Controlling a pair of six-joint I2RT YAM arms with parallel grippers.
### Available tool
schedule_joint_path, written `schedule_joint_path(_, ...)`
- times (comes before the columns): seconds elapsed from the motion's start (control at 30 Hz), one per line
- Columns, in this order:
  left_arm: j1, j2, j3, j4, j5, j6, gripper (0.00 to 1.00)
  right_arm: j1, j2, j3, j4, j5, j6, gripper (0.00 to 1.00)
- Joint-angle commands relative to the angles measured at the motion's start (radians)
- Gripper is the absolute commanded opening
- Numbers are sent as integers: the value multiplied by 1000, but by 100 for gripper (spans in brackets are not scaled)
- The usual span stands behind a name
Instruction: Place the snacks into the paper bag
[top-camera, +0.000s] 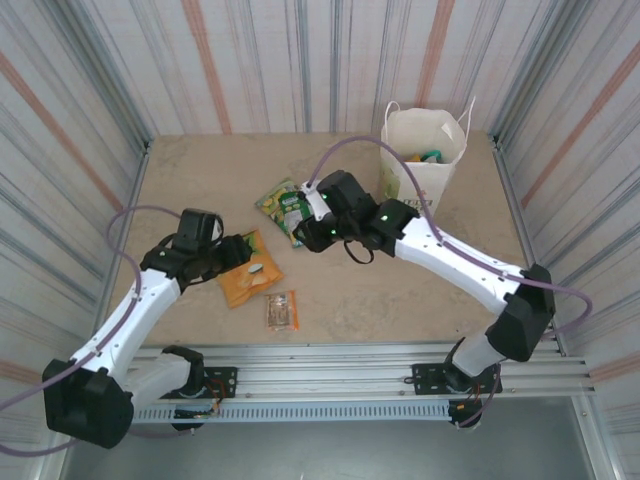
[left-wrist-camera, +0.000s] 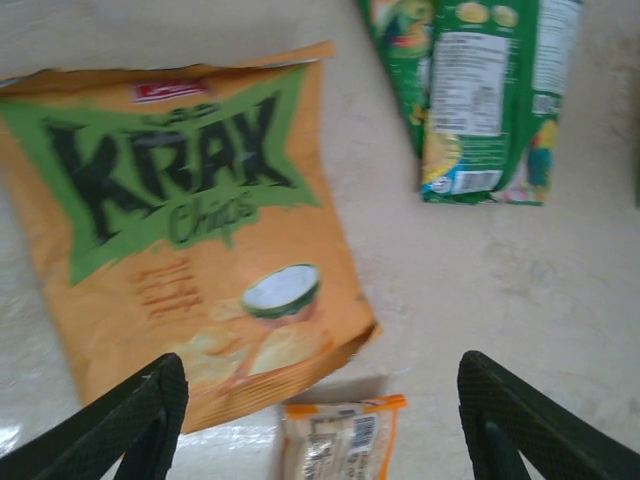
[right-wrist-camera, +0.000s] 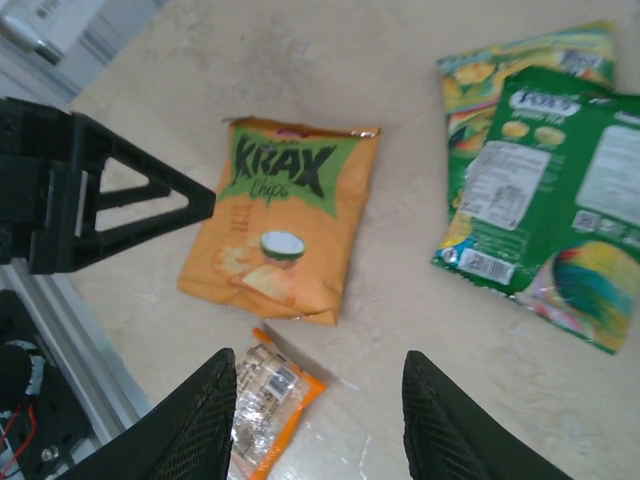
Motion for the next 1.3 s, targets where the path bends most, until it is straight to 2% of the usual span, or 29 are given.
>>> schedule_joint_path(0.0, 53, -47, -38, -64, -55, -59, 77, 21, 38, -8, 54, -32, 32, 47)
schedule_joint_path(0.2, 154, -109, -118, -96, -92, -97, 85, 31, 84, -23, 94, -58, 43, 47)
schedule_joint_path(0.43, 188, -121, -205, -46, -123, -93, 86, 37, 97, -79, 157, -62, 69, 48)
schedule_joint_path(0.6, 189, -33, -256, 62, -77, -94, 85, 40, 97, -131, 195, -61, 84, 48)
schedule_joint_path(0.77, 189, 89, -254, 184, 15, -74, 82, 41, 100, -175, 237, -59, 90, 48)
schedule_joint_path(0.97, 182, 189, -233, 296, 80, -53, 78, 39, 151, -160, 244, -60, 97, 49)
schedule_joint_path(1.27, 99, 354, -137, 392, 136, -13, 76, 31, 239, -105, 247, -58, 120, 49)
